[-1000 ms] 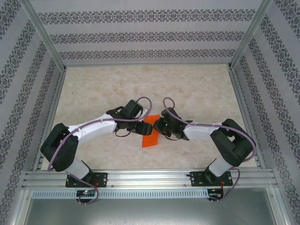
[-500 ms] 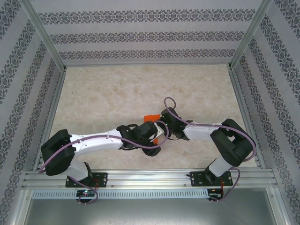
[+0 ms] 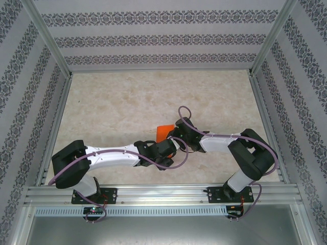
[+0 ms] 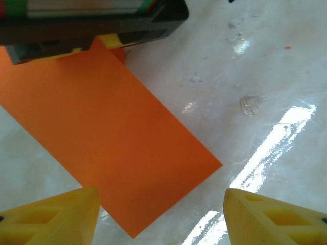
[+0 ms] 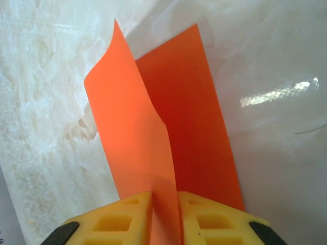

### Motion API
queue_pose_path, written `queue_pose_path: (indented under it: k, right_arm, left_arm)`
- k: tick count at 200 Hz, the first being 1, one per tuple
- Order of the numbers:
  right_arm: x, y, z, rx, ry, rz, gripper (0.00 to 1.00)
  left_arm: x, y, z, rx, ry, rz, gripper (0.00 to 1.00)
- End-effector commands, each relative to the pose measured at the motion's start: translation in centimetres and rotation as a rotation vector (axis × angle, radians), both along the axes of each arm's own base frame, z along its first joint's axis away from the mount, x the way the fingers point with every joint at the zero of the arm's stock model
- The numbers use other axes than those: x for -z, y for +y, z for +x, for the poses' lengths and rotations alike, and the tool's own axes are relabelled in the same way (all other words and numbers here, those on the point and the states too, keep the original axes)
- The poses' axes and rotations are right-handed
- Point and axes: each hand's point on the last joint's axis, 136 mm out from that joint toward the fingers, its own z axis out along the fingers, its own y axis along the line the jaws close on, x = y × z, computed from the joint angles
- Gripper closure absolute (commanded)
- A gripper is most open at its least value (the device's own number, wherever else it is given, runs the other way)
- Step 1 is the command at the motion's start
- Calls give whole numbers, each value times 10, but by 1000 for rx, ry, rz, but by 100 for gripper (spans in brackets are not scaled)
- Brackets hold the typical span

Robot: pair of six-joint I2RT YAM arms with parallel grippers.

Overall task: Fold a paper plane with a square sheet of paper (pick it up from the middle)
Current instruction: Third fold the triangle at the center of the table.

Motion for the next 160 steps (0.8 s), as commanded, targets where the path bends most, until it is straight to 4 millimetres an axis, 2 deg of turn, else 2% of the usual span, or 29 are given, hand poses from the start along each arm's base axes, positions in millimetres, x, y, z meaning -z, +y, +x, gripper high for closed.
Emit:
queue_pose_path:
  k: [1, 45, 80, 98, 105, 112, 122, 132, 143, 160]
  right_arm:
    - [-1, 4, 2, -1, -3, 18, 79]
    - [1, -1, 2, 2, 0, 6, 78]
    - [1, -1, 1, -9, 2, 0, 78]
    - [0, -1, 1, -10, 0, 2, 78]
    - [0, -1, 2, -11, 0, 2, 78]
    - [-1, -1, 3, -12, -3, 5, 78]
    - [-2, 0, 3, -15, -4, 9, 79]
    - [-4, 1, 5, -16, -8, 18, 79]
    - [-6, 1, 5, -16, -7, 21, 80]
    - [-7, 2, 6, -16, -13, 26, 82]
  left_arm:
    - [-11, -10, 9, -12, -64, -28, 39]
    - [-20, -7, 11, -25, -88, -52, 59]
    - [-24, -3, 12, -33, -102, -49, 71]
    - [-26, -4, 11, -26, -101, -54, 81]
    - [-28, -5, 11, -23, -98, -61, 82]
    - [-28, -5, 9, -15, -89, -65, 80]
    - [-27, -8, 5, 2, -69, -76, 66]
    - [-25, -12, -2, 33, -40, -97, 58]
    - [-24, -16, -9, 60, -6, -119, 46]
    - [-18, -20, -17, 85, 23, -134, 39]
